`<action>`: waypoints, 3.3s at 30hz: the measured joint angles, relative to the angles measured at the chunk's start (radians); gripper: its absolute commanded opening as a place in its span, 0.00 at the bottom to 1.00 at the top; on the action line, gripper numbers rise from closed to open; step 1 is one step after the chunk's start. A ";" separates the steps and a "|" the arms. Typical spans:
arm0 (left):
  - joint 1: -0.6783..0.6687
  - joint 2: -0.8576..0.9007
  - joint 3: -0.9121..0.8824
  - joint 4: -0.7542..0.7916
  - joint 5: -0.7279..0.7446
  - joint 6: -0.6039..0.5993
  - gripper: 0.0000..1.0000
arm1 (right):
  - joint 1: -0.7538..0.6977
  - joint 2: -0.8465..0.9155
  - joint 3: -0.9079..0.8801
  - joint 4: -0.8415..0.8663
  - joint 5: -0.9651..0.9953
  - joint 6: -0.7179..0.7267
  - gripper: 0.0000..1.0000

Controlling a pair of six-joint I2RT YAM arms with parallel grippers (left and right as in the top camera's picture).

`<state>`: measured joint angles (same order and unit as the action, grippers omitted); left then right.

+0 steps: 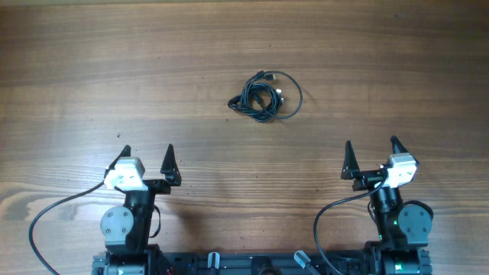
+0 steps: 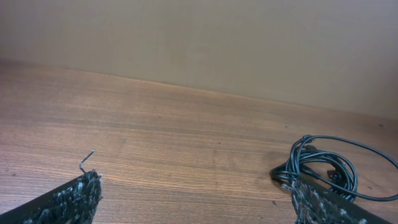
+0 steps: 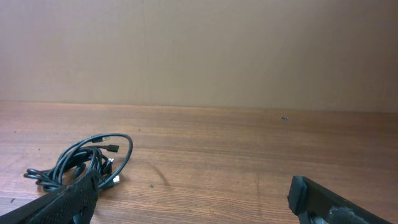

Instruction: Untangle cables

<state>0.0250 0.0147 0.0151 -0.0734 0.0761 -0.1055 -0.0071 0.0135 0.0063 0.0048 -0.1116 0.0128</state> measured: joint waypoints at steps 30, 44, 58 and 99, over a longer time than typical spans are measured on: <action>-0.001 0.766 0.816 -0.447 0.165 -0.142 1.00 | 0.000 0.443 0.530 -0.116 -0.297 0.349 1.00; -0.023 1.302 1.276 -0.571 0.406 -0.170 0.90 | 0.000 1.202 1.237 -0.563 -0.578 0.220 1.00; -0.398 1.857 1.284 -0.361 0.088 -0.443 0.62 | 0.000 1.277 1.238 -0.704 -0.598 0.139 0.93; -0.230 1.575 1.344 -0.393 0.518 -0.351 0.04 | 0.185 1.311 1.239 -0.352 -0.635 0.434 0.72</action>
<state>-0.2054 1.5894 1.3590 -0.4664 0.5938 -0.4564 0.1780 1.3243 1.2449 -0.3473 -0.7467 0.4469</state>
